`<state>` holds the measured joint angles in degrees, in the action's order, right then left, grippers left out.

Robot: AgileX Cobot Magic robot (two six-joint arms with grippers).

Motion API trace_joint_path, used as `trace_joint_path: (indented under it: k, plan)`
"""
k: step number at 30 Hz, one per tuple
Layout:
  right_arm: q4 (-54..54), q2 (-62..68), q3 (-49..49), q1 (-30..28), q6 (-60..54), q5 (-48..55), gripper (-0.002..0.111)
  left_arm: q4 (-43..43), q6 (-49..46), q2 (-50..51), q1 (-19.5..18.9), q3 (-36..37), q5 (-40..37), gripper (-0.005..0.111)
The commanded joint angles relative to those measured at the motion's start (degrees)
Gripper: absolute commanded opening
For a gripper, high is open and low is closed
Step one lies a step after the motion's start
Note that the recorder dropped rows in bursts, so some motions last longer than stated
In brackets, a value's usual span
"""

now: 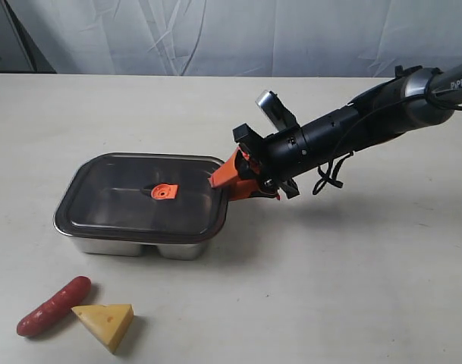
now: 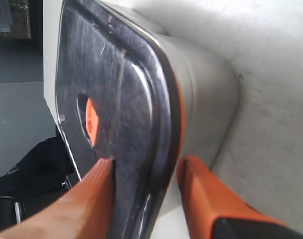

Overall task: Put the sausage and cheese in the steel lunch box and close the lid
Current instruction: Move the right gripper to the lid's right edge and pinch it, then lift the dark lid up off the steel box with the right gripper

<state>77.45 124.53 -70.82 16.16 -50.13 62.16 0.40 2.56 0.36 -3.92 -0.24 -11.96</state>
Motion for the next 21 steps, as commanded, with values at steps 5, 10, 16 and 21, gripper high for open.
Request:
trace_joint_path:
  k: [5,10,16,21]
  plan:
    - [0.1,0.0,-0.3,-0.1,-0.9,0.1,0.042,0.6,0.0,-0.4,-0.2,0.2,0.5,0.0]
    - [-0.2,0.0,-0.3,-0.1,-0.9,0.1,0.042,0.6,0.0,-0.4,-0.2,0.2,0.5,0.0]
    - [-1.0,0.0,-0.3,-0.1,-0.9,0.0,0.0,0.6,0.0,-0.4,-0.2,0.2,0.5,0.0]
    - [-1.0,0.0,-0.3,-0.1,-0.9,1.0,-0.001,1.7,0.0,-0.4,-0.2,0.2,0.5,0.0]
